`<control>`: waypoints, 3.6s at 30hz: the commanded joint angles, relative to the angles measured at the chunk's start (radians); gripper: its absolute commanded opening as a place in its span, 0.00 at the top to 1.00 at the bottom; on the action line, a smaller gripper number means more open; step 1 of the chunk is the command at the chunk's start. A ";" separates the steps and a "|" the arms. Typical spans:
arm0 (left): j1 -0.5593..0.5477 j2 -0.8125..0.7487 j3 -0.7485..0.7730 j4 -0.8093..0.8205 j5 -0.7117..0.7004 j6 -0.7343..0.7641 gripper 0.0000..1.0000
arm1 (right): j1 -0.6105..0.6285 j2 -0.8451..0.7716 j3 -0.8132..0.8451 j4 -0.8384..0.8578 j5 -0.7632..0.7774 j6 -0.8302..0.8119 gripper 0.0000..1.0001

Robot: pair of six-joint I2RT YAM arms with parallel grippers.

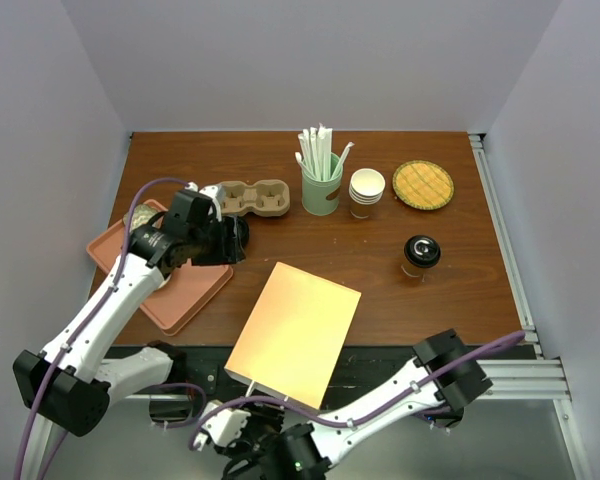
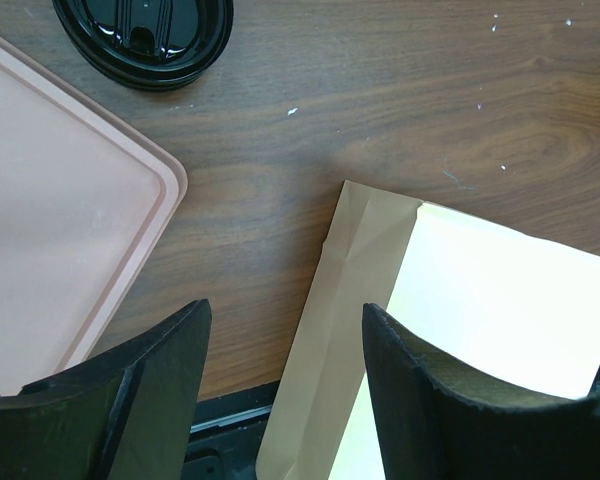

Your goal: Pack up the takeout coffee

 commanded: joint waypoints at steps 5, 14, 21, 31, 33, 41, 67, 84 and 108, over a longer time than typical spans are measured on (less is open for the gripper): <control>-0.004 -0.029 0.007 0.011 -0.037 0.034 0.34 | -0.021 -0.053 0.109 -0.089 0.114 0.052 1.00; -0.036 -0.015 0.254 -0.137 -0.013 0.062 0.33 | -0.133 -0.298 0.148 -0.313 0.099 0.050 1.00; -0.037 -0.062 0.318 -0.237 0.045 0.079 0.31 | -0.305 -0.514 0.026 -0.198 0.032 -0.108 1.00; -0.039 -0.087 0.346 -0.192 0.373 0.122 0.31 | -0.448 -0.577 -0.034 -0.122 -0.053 -0.275 1.00; -0.039 -0.104 0.329 -0.203 0.402 0.100 0.31 | -0.452 -0.565 -0.031 -0.120 -0.051 -0.276 1.00; -0.037 -0.156 0.277 -0.232 0.435 0.079 0.31 | -0.474 -0.564 -0.042 -0.065 -0.048 -0.319 1.00; -0.220 -0.101 0.145 -0.025 0.350 -0.018 0.99 | -0.497 -0.584 0.005 -0.045 -0.011 -0.361 1.00; -0.226 -0.062 0.252 -0.161 0.167 -0.222 1.00 | -0.537 -0.685 0.234 -0.767 0.058 0.546 0.49; -0.182 0.119 0.338 -0.281 0.124 -0.202 0.94 | -1.021 -0.614 0.122 -0.499 -0.298 0.075 0.45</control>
